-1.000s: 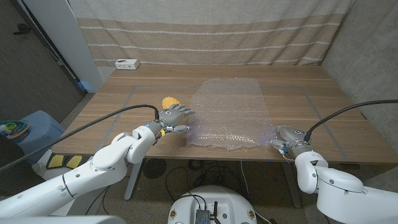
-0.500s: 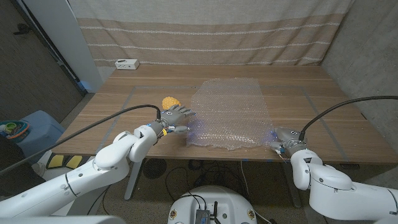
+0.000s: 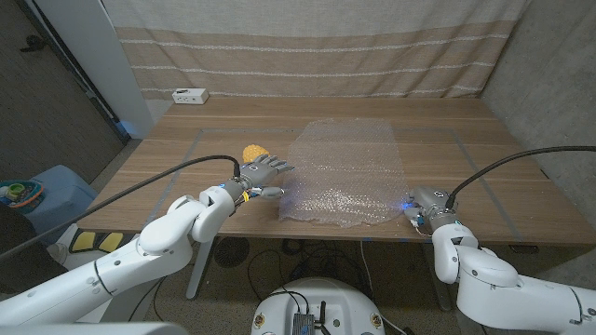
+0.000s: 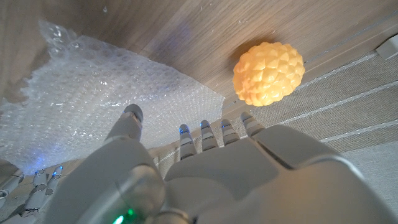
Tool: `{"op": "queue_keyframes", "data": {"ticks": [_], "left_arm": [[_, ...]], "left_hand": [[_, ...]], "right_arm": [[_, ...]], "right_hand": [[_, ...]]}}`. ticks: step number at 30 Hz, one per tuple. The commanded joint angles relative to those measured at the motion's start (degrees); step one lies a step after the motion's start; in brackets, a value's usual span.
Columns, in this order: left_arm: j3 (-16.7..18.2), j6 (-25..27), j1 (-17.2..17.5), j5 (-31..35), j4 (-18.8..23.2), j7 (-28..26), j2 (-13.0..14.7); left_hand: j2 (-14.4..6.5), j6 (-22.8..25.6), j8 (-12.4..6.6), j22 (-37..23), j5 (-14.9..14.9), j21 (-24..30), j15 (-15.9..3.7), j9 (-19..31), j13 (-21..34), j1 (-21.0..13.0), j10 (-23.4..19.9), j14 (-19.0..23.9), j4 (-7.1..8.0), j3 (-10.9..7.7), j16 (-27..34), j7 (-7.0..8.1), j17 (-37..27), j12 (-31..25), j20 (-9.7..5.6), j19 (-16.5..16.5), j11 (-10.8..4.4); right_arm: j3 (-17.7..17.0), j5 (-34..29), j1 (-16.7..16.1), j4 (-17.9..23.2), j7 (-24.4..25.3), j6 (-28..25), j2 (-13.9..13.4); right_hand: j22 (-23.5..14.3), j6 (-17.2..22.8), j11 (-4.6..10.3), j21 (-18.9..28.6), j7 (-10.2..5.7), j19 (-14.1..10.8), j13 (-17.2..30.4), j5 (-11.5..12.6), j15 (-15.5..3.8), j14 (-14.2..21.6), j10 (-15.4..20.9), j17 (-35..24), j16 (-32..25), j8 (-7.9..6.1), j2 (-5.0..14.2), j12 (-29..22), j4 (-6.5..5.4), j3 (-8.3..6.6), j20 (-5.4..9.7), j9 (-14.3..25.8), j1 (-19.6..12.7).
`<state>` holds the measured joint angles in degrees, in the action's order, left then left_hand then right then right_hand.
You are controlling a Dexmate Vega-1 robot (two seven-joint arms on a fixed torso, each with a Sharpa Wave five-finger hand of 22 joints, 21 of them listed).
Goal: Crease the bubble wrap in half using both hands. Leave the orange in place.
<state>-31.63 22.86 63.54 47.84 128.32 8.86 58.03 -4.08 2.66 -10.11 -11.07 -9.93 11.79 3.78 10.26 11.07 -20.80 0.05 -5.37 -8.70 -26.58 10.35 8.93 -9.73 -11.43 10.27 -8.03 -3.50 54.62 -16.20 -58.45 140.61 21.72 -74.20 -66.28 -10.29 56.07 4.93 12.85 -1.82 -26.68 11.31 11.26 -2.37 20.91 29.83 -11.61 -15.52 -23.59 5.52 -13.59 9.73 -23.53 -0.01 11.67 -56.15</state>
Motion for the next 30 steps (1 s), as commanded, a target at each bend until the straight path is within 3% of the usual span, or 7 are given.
{"op": "queue_keyframes", "data": {"ticks": [1,6,7,16,21,24,30], "left_arm": [[-1.29,0.0,0.13,3.13,-0.27,0.88,-0.24],[-2.03,-0.14,0.2,5.99,-0.95,-0.44,-0.93],[-2.25,-0.28,-0.11,6.25,-1.2,-0.01,-1.18],[-3.88,-0.9,-2.57,9.44,-1.19,6.28,-1.92],[-5.3,-0.54,-4.37,12.73,-1.91,11.44,-3.12],[-5.74,-1.17,-5.28,13.55,-2.53,13.35,-3.63],[-6.55,-1.17,-6.33,16.65,-3.54,15.8,-4.98]], "left_hand": [[0.27,-0.71,-0.02,-0.1,0.09,-0.24,0.19,0.25,0.12,-0.52,0.45,-0.74,-0.09,0.13,-0.28,0.0,-0.34,0.02,0.25,-0.51,-0.07],[1.38,0.97,-1.01,-0.05,-0.08,0.03,0.33,0.26,0.11,-1.18,0.28,-0.72,-0.66,0.41,-0.03,0.0,-0.34,-0.23,0.55,-0.08,0.01],[1.69,2.06,-1.47,-0.01,-0.18,0.14,0.46,0.27,0.11,-1.85,0.08,-0.46,-0.94,0.35,0.12,0.72,-0.34,-0.38,0.56,0.18,0.11],[3.94,9.82,-3.93,0.13,-0.63,0.1,1.39,0.34,0.07,-5.08,-0.45,-1.09,-1.43,0.55,0.07,1.02,-0.36,-0.74,1.14,0.17,0.06],[4.35,10.19,-3.92,0.15,-0.73,0.1,1.68,0.36,0.06,-5.77,-0.56,-1.24,-1.48,0.58,0.07,0.49,-0.36,-0.79,1.18,0.19,0.05],[5.68,11.86,-4.25,0.19,-0.93,0.09,1.43,0.38,0.06,-7.14,-0.77,-1.58,-1.53,0.91,0.1,-0.02,-0.39,-0.88,0.71,0.16,-0.32],[7.11,12.33,-4.16,0.2,-1.19,0.11,1.35,0.39,0.06,-7.95,-1.01,-1.76,-1.5,1.45,0.14,-0.32,-0.41,-0.96,0.63,0.24,-0.44]], "right_arm": [[-2.99,-4.77,-4.82,-2.73,6.33,5.27,2.07],[-7.33,-3.39,-7.92,-2.72,7.68,8.15,3.05],[-7.72,-3.43,-8.12,-2.75,7.69,8.25,3.4],[-8.3,-5.7,-7.98,-3.31,6.12,8.05,4.94],[-9.52,-5.69,-8.66,-3.47,5.53,8.52,5.14],[-8.79,-6.74,-8.14,-3.68,4.6,7.87,5.12],[-10.47,-6.22,-9.49,-3.68,4.56,8.66,5.23]], "right_hand": [[-0.1,1.9,0.43,0.43,0.2,-0.84,0.15,0.13,-7.04,1.15,1.7,-0.31,-0.65,-0.7,0.33,-0.58,0.03,0.38,0.08,-0.09,-1.32],[-0.12,2.12,0.3,0.44,0.11,-0.95,0.15,0.11,-6.97,1.31,2.02,-0.39,-0.76,-0.76,0.36,-0.55,-0.02,0.53,0.03,-0.1,-1.58],[-0.12,2.12,0.3,0.44,0.11,-0.95,0.15,0.11,-6.98,1.33,2.03,-0.4,-0.78,-0.76,0.36,-0.53,-0.02,0.55,0.02,-0.1,-1.61],[-0.14,2.07,0.01,0.35,0.36,-0.83,0.16,0.09,-6.85,1.14,1.94,-0.54,-0.79,-0.72,0.55,-0.29,-0.18,0.73,-0.16,-0.09,-1.87],[-0.15,2.11,-0.11,0.32,0.35,-0.78,0.17,0.09,-6.82,1.13,1.95,-0.63,-0.85,-0.74,0.72,-0.18,-0.29,0.83,-0.19,-0.07,-1.99],[-0.15,2.11,-0.04,0.3,0.37,-0.77,0.17,0.08,-6.9,1.08,1.9,-0.69,-0.87,-0.74,0.8,-0.08,-0.37,0.91,-0.19,-0.07,-2.03],[-0.16,2.22,-0.09,0.3,0.45,-0.81,0.18,0.05,-6.93,1.1,1.93,-0.78,-0.94,-0.78,0.91,0.03,-0.48,1.07,-0.15,-0.05,-2.09]]}}
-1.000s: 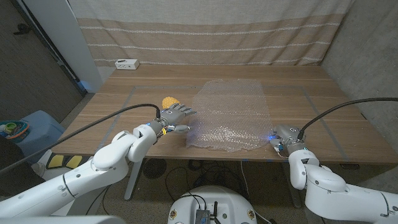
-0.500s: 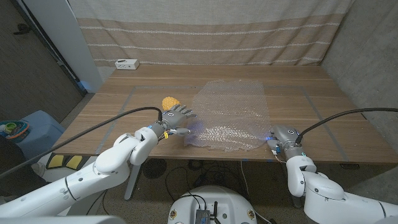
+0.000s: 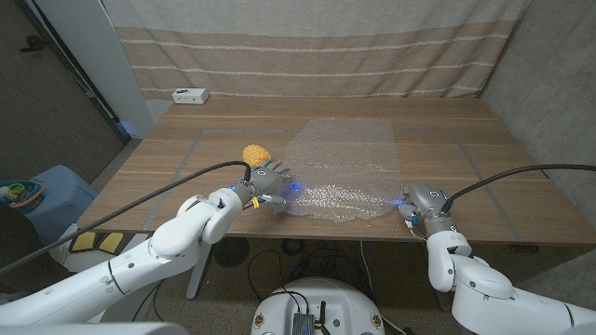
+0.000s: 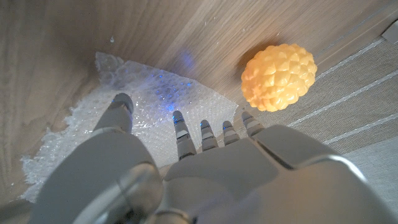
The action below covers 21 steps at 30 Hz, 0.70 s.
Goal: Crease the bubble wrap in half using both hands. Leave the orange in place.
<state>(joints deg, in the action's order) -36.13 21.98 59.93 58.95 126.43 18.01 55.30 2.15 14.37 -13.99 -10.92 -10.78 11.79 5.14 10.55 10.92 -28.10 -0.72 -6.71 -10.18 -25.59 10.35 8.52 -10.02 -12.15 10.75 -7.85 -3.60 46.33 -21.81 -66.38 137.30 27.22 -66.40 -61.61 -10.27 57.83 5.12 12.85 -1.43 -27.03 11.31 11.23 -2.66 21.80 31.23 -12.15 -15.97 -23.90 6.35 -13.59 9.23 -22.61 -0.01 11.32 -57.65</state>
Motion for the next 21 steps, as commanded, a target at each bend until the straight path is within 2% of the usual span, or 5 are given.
{"op": "queue_keyframes", "data": {"ticks": [1,8,14,17,21], "left_arm": [[-2.11,-0.5,-2.95,5.55,-1.84,7.19,-2.47],[-1.23,-2.23,-4.42,0.63,-1.63,11.77,-3.25],[-3.06,-1.28,-5.27,4.53,-2.28,14.08,-4.15],[-3.54,-0.04,-3.55,8.26,-2.96,9.0,-4.54],[-3.41,2.44,0.46,13.97,-5.34,-6.47,-5.28]], "left_hand": [[0.96,0.51,-0.22,0.06,-0.36,0.11,0.06,0.1,0.21,-0.72,-0.18,-0.42,-0.01,0.5,0.14,-0.03,-0.12,-0.21,0.24,0.06,-0.23],[1.63,0.28,0.41,0.02,-0.61,0.01,0.38,0.13,0.21,-1.46,0.24,-1.18,0.58,0.93,0.04,-1.33,-0.13,-0.05,0.24,-0.3,0.27],[-1.97,13.93,-1.94,0.01,0.03,0.78,-0.47,0.14,0.08,-4.83,-5.97,1.58,1.41,0.08,0.95,-4.52,-0.03,-1.69,0.11,1.78,-0.46],[-7.02,19.54,-2.03,0.11,0.23,1.53,-0.14,0.22,0.01,-9.79,-8.95,4.6,0.69,-2.51,1.16,-4.78,0.1,-1.91,0.74,4.97,0.15],[-10.15,32.03,-3.14,0.18,0.16,3.32,-4.15,0.5,-0.11,-17.99,-18.03,12.66,0.03,-4.69,1.5,-3.72,0.29,-3.31,-0.44,12.92,-1.53]], "right_arm": [[-2.33,-0.68,-1.7,-0.35,-0.9,0.74,0.58],[-2.77,-1.22,-1.91,-0.38,-1.29,0.79,0.6],[-3.37,-1.65,-2.18,-0.83,-0.96,1.67,1.05],[-4.04,-1.63,-2.65,-1.15,-0.39,2.27,1.57],[-4.88,-1.62,-3.27,-1.54,0.5,2.6,2.57]], "right_hand": [[-0.18,0.47,-0.29,0.29,0.09,-0.47,0.18,0.07,-6.61,0.2,0.54,-0.26,-0.5,-0.48,0.08,0.05,0.01,0.19,-0.15,0.3,-0.62],[-0.19,0.51,-0.36,0.29,0.39,-0.52,0.19,0.06,-6.64,0.21,0.82,-0.35,-0.58,-0.5,0.19,0.1,-0.03,0.35,-0.03,0.32,-0.81],[-0.2,0.57,-0.52,0.29,0.57,-0.57,0.2,0.06,-6.58,0.23,1.01,-0.41,-0.63,-0.54,0.25,0.15,-0.01,0.47,0.01,0.33,-1.03],[-0.2,0.57,-0.53,0.27,0.74,-0.56,0.2,0.06,-6.54,0.27,1.07,-0.43,-0.67,-0.54,0.26,0.18,-0.02,0.54,-0.04,0.34,-1.11],[-0.2,0.79,-0.48,0.27,0.91,-0.59,0.21,0.06,-6.38,0.38,1.46,-0.46,-0.74,-0.63,0.26,0.12,0.04,0.63,-0.09,0.34,-1.32]]}}
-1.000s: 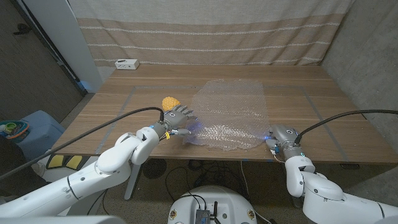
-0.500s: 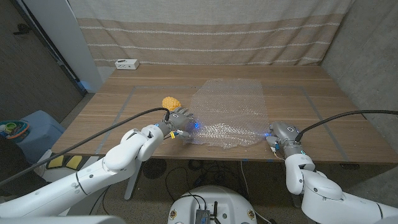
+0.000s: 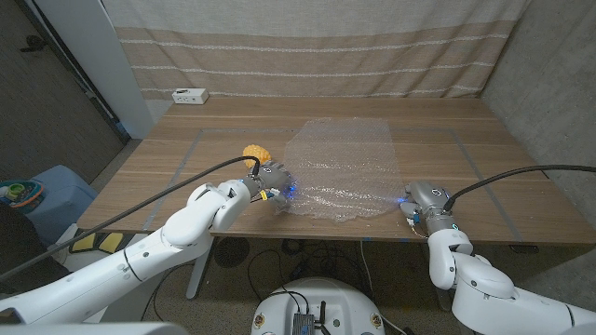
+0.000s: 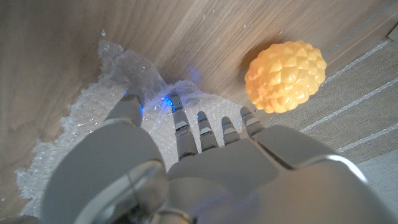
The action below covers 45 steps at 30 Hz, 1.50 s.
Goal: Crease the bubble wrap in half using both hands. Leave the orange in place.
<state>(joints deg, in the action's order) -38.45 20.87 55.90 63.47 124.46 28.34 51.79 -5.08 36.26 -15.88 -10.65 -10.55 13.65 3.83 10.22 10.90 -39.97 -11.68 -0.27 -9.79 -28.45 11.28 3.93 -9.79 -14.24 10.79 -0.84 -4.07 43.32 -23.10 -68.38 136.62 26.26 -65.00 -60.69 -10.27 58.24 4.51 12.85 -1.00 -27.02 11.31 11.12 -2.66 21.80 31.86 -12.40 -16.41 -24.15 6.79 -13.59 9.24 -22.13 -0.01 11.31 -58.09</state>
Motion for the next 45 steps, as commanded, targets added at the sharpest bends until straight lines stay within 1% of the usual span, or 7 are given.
{"op": "queue_keyframes", "data": {"ticks": [1,8,13,18,26,34,45], "left_arm": [[-0.86,4.08,5.43,10.11,-4.16,-21.02,-2.03],[1.14,5.2,8.42,7.57,-6.46,-34.96,-3.74],[3.14,4.77,9.02,1.04,-5.06,-34.65,-4.27],[6.41,1.44,8.83,-10.44,-3.29,-33.27,-4.14],[11.11,-1.65,4.79,-30.85,-0.48,-19.58,-1.87],[12.42,-4.78,-1.07,-47.03,-0.76,-9.32,1.7],[13.88,-6.94,-3.55,-56.79,-0.4,-10.03,4.97]], "left_hand": [[-3.83,14.19,-2.16,-0.1,-0.09,1.95,-3.99,1.09,-0.11,-8.09,-9.8,8.55,-0.4,-2.39,0.64,1.32,0.07,-1.8,-1.14,7.86,-1.91],[-4.55,15.48,-2.0,-0.19,0.27,2.56,-6.24,2.0,-0.02,-9.91,-13.66,12.66,0.31,-2.06,0.91,0.15,-0.05,-2.35,-2.06,10.42,-3.23],[-6.22,13.62,-1.91,-0.38,0.35,2.42,-5.39,3.55,0.24,-9.58,-11.71,13.4,2.04,-1.99,0.73,-1.47,-0.3,-0.96,-1.04,10.28,-1.84],[-6.82,12.26,-2.68,-0.72,0.29,3.27,-5.48,5.43,0.56,-9.6,-12.36,14.79,3.89,-3.71,0.87,-2.85,-0.54,-0.67,-1.32,12.12,-1.79],[-6.96,11.18,-4.7,-1.22,-0.07,3.5,-4.67,8.32,0.96,-10.46,-12.49,14.65,5.56,-6.49,0.53,-5.23,-0.96,-0.04,-1.97,11.67,-0.88],[-6.29,11.06,-7.01,-1.62,-1.2,3.66,-3.53,10.88,1.24,-11.63,-12.4,14.65,5.09,-8.02,0.3,-6.99,-0.86,0.48,-1.88,10.94,0.69],[-5.51,11.81,-9.55,-1.93,-2.58,3.84,-4.01,13.24,1.46,-11.25,-13.51,14.62,5.27,-8.83,0.04,-7.53,-0.84,0.42,-2.56,10.35,0.77]], "right_arm": [[-1.88,-0.47,-1.31,-0.93,1.55,1.24,1.73],[-2.7,-1.0,-2.11,-0.79,2.21,1.21,2.05],[-5.09,0.5,-3.78,0.85,1.88,0.83,1.39],[-16.7,8.52,-12.14,4.3,3.44,4.72,1.09],[-33.12,18.0,-23.54,11.01,1.27,6.54,0.98],[-44.6,21.56,-31.39,15.16,-1.96,7.73,2.3],[-55.23,22.89,-36.85,15.64,-9.8,14.3,5.85]], "right_hand": [[-0.21,0.37,0.05,0.27,0.45,-0.59,0.21,0.18,-6.32,0.43,1.04,-0.22,-0.33,-0.37,-0.18,0.07,0.04,0.2,-0.11,0.35,-0.94],[-0.22,0.73,0.06,0.3,0.57,-0.72,0.22,0.18,-6.39,0.69,1.53,-0.3,-0.5,-0.52,-0.14,0.05,0.01,0.39,-0.14,0.35,-1.16],[-0.23,0.93,0.07,0.31,0.67,-0.78,0.22,0.17,-6.46,0.72,1.65,-0.35,-0.56,-0.6,-0.14,0.11,-0.02,0.54,-0.16,0.35,-1.25],[-0.23,1.16,0.2,0.31,0.66,-0.84,0.23,0.17,-6.47,0.43,1.44,-0.39,-0.48,-0.69,-0.2,0.32,0.0,0.7,-0.11,0.35,-1.39],[-0.24,1.44,-0.15,0.13,1.86,-0.48,0.25,0.2,-5.89,-0.14,1.05,-0.47,-0.34,-0.8,0.0,0.76,0.15,0.83,-0.35,0.36,-2.17],[-0.24,1.07,-0.7,-0.05,2.1,-0.1,0.27,0.21,-5.15,-0.5,0.55,-0.52,-0.24,-0.67,0.03,1.16,0.22,0.99,-1.01,0.38,-2.72],[-0.24,1.13,-0.94,-0.21,2.27,0.28,0.3,0.24,-4.45,-1.71,-0.04,-0.58,0.2,-0.74,0.1,1.55,0.25,1.14,-1.13,0.42,-3.24]]}}
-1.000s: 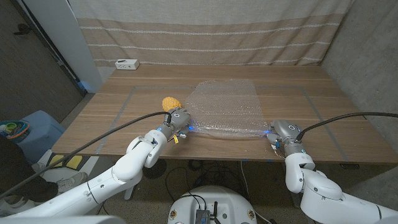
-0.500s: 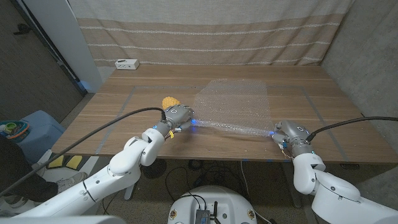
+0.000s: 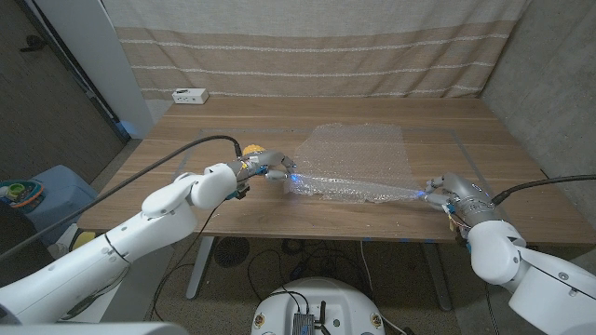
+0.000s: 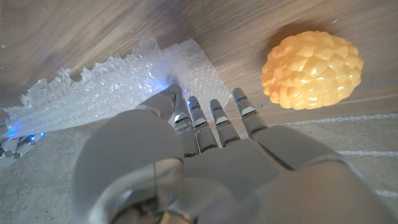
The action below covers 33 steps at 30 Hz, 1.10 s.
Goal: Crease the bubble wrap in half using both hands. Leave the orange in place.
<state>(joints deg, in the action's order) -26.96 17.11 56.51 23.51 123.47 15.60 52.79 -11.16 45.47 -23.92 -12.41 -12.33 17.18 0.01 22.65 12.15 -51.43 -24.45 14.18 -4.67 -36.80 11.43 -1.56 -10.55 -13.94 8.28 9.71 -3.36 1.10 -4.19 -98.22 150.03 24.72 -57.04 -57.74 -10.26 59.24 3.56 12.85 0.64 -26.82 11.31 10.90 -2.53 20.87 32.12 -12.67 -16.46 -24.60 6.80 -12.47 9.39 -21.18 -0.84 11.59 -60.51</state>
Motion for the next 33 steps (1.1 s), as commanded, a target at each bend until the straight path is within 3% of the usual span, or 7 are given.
{"op": "queue_keyframes", "data": {"ticks": [1,6,14,19,22,27,33], "left_arm": [[2.5,-3.5,-4.48,-17.7,0.61,2.95,4.29],[3.06,-4.84,-6.04,-20.79,1.21,3.55,5.87],[4.58,-6.62,-8.81,-28.37,0.62,5.88,7.01],[4.81,-6.45,-10.59,-36.08,-1.6,9.33,6.72],[4.59,-6.53,-11.31,-40.68,-3.54,11.0,6.13],[3.08,-5.31,-13.65,-48.66,-7.22,15.42,4.62],[1.97,-2.16,-15.22,-55.9,-9.43,17.72,3.91]], "left_hand": [[0.64,2.65,-1.64,-0.18,-0.88,0.34,-0.21,0.93,0.22,0.2,-0.75,0.2,0.11,-0.52,-0.12,-2.03,-0.06,0.13,-0.08,-0.19,0.11],[0.91,2.47,-2.52,-0.3,-1.51,0.68,-0.21,1.9,0.3,0.23,-0.89,0.44,-0.11,-0.85,-0.15,-2.08,0.01,0.22,0.07,0.24,0.19],[1.3,2.24,-4.72,-0.61,-2.98,2.01,0.3,4.21,0.45,0.62,-1.53,2.56,-0.38,-1.36,0.33,-2.42,0.06,0.34,-0.17,2.37,0.33],[1.41,0.88,-6.95,-1.02,-4.47,4.42,0.27,6.95,0.64,1.2,-2.08,6.04,-0.51,-1.76,1.03,-2.99,0.01,0.53,0.33,6.6,1.21],[1.28,0.27,-7.7,-1.15,-5.01,5.16,0.39,7.93,0.71,1.26,-2.12,7.13,-0.63,-2.07,1.12,-3.28,0.02,0.66,0.23,7.74,1.8],[1.35,-1.07,-8.82,-1.32,-5.79,6.4,1.17,9.55,0.84,1.48,-2.32,7.97,-0.8,-2.38,0.86,-3.72,0.08,0.8,1.45,9.61,2.53],[0.89,-2.88,-9.78,-1.35,-6.45,7.44,2.02,11.22,1.01,1.81,-2.18,8.32,-0.48,-2.71,0.57,-4.02,-0.04,1.04,2.74,11.15,3.5]], "right_arm": [[-13.88,4.08,-7.37,2.24,-9.32,6.9,3.11],[-18.21,4.79,-8.76,2.6,-14.74,8.94,4.75],[-24.75,6.54,-11.63,-0.28,-21.5,21.81,13.07],[-26.38,8.43,-11.92,-3.46,-24.1,32.04,18.81],[-25.89,9.99,-10.46,-6.48,-24.86,39.04,21.52],[-23.73,11.3,-5.85,-10.43,-25.78,44.15,21.72],[-19.41,16.06,0.97,-19.23,-25.61,56.03,24.19]], "right_hand": [[-0.25,0.12,0.01,-0.26,0.63,0.2,0.3,0.47,-4.34,-0.96,-0.54,-0.31,0.32,-0.3,0.09,0.55,0.1,0.2,-0.37,0.14,-0.88],[-0.25,-0.1,0.0,-0.44,0.51,0.66,0.32,0.46,-4.01,-1.49,-1.44,-0.35,0.53,-0.24,0.17,0.94,-0.04,0.29,-0.57,0.17,-0.95],[-0.25,-0.56,-0.27,-0.51,0.51,0.86,0.34,0.45,-3.8,-1.68,-1.9,-0.42,0.58,-0.11,0.38,1.12,-0.18,0.36,-0.73,0.21,-1.06],[-0.26,-0.76,-0.42,-0.45,0.81,0.77,0.37,0.4,-3.75,-0.58,-2.18,-0.44,0.18,-0.1,0.55,1.2,-0.31,0.35,-0.78,0.26,-1.11],[-0.27,-1.0,-0.5,-0.23,0.81,0.23,0.38,0.35,-4.34,0.31,-2.32,-0.49,-0.19,-0.06,0.71,1.22,-0.43,0.4,-0.83,0.3,-1.1],[-0.3,-1.74,-0.43,-0.12,0.74,0.01,0.42,0.28,-4.21,1.05,-2.97,-0.72,-0.64,0.1,1.1,1.42,-0.78,0.62,-1.11,0.41,-0.89],[-0.34,-2.18,-0.48,0.04,1.52,-0.33,0.45,0.37,-4.58,1.77,-3.1,-0.95,-1.06,-0.14,1.72,1.39,-0.81,0.48,-1.75,0.88,-1.23]]}}
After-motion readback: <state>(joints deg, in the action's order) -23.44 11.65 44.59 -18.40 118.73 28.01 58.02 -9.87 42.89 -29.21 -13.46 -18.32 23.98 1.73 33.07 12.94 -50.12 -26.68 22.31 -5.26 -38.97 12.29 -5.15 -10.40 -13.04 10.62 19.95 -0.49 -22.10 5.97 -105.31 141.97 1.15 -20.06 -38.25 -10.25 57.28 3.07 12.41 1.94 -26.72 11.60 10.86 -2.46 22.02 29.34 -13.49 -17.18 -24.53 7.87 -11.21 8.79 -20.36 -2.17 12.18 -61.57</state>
